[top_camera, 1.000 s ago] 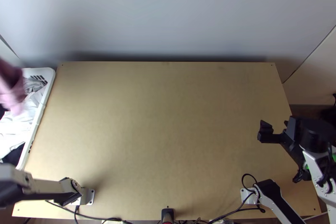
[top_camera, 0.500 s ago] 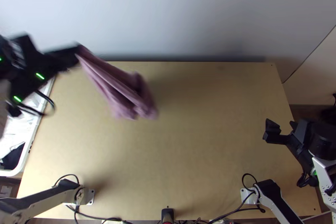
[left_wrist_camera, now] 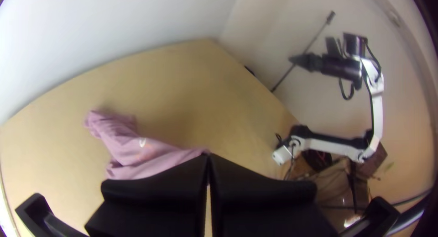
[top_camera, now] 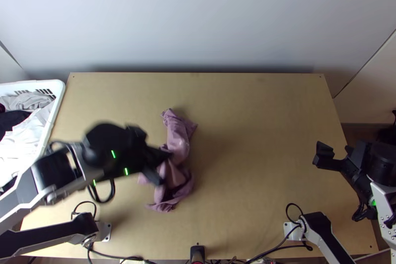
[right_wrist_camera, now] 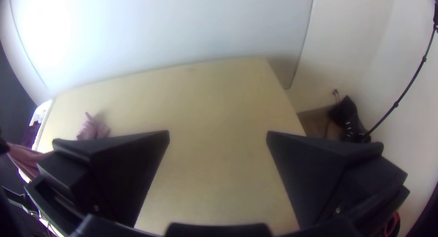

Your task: Fold the t-shirt

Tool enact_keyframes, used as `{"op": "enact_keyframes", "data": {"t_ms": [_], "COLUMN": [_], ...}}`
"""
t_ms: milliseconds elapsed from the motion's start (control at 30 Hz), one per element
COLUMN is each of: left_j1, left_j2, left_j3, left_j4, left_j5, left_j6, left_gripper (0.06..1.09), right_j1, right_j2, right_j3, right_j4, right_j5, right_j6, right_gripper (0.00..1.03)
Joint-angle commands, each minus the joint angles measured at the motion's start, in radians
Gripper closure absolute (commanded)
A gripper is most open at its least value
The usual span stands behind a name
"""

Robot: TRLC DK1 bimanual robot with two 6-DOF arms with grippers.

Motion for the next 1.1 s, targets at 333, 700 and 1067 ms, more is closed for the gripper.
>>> {"op": "enact_keyframes", "data": {"t_ms": [333, 700, 1067], "left_j1": [0.015, 0.389, 0.461], "left_j2": [-0.054, 0.109, 0.189], "left_j3": [-0.092, -0.203, -0.124], "left_j4": [-0.023, 0.151, 0.075], "left_j5": [-0.033, -0.035, -0.035], "left_j6": [0.029, 0.136, 0.095], "left_gripper": [0.1, 0.11, 0.11], "right_j1": [-0.089, 0.029, 0.273], "right_j2": [-0.03, 0.095, 0.374], "right_j3": [-0.017, -0.034, -0.042], "right_j4": [-0.053, 0.041, 0.21], "right_j5": [-0.244, -0.338, -0.431], "right_j6": [-0.089, -0.094, -0.158], "right_gripper": [0.04, 0.04, 0.04]}}
